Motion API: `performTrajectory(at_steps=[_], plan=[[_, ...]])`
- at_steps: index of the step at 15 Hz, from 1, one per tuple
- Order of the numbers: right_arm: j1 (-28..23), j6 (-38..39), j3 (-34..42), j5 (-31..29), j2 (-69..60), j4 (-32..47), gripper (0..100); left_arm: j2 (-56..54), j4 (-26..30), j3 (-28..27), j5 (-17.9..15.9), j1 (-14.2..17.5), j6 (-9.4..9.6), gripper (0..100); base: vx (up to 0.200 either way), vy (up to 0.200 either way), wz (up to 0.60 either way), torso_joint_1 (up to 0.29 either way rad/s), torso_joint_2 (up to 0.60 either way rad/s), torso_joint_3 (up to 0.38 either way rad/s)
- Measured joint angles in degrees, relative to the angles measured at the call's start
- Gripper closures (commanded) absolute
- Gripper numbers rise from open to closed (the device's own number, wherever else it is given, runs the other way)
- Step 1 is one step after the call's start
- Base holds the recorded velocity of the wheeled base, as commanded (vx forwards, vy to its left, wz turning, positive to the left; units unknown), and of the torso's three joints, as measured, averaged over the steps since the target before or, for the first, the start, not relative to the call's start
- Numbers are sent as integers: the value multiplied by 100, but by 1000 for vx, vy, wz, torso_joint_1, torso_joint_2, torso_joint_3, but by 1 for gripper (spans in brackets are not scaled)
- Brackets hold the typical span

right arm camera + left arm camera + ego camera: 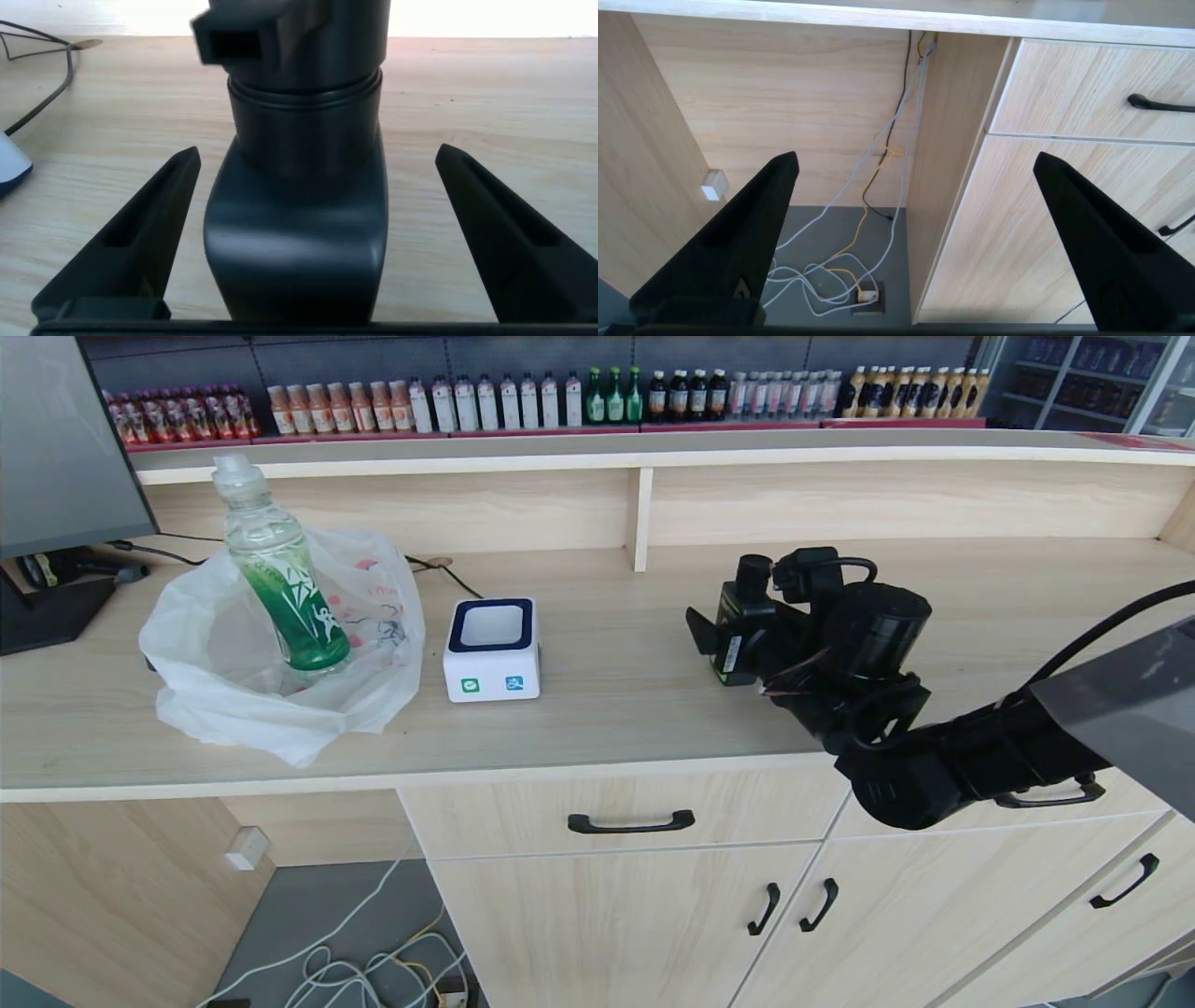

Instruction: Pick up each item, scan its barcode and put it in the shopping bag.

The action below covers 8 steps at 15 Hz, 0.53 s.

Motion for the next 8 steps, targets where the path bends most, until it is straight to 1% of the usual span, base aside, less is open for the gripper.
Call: performTrajectory(at_steps=[8], plan=[[0, 12, -10, -11, 132, -94, 0, 0, 0, 0, 0, -2, 0, 0, 0, 0, 0, 0, 0, 0]])
